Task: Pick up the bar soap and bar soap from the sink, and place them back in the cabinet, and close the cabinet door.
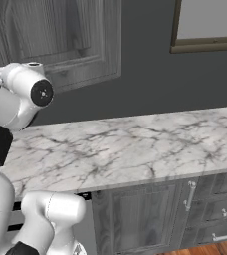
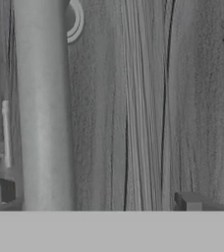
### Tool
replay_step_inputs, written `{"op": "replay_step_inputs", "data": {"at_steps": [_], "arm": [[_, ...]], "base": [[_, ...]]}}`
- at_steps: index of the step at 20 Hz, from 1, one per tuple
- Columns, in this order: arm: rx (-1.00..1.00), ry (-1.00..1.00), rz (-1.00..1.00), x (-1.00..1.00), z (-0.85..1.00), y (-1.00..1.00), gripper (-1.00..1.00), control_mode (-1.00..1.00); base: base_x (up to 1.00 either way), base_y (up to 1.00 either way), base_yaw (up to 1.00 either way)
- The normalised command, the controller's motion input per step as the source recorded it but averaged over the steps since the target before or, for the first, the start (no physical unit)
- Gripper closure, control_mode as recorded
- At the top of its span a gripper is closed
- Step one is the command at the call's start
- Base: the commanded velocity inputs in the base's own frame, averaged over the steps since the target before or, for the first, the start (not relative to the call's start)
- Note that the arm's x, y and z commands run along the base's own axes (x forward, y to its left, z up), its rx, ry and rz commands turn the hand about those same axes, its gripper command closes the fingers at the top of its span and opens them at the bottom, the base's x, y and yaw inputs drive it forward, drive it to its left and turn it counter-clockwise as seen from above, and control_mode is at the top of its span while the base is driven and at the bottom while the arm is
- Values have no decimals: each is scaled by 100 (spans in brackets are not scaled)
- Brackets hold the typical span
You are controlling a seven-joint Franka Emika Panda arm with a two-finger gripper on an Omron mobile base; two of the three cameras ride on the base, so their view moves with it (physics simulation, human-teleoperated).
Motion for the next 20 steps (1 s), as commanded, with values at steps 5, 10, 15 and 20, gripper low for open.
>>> {"op": "replay_step_inputs", "data": {"at_steps": [5, 10, 15, 20], "arm": [[0, 0, -9, 25, 0, 51, -100, -100], [0, 0, -10, 29, 0, 43, -100, -100], [-1, -1, -9, 33, 0, 39, -100, -100], [-2, 0, -7, 43, 0, 35, -100, -100]], "base": [[0, 0, 0], [0, 0, 0], [0, 0, 0], [0, 0, 0]]}}
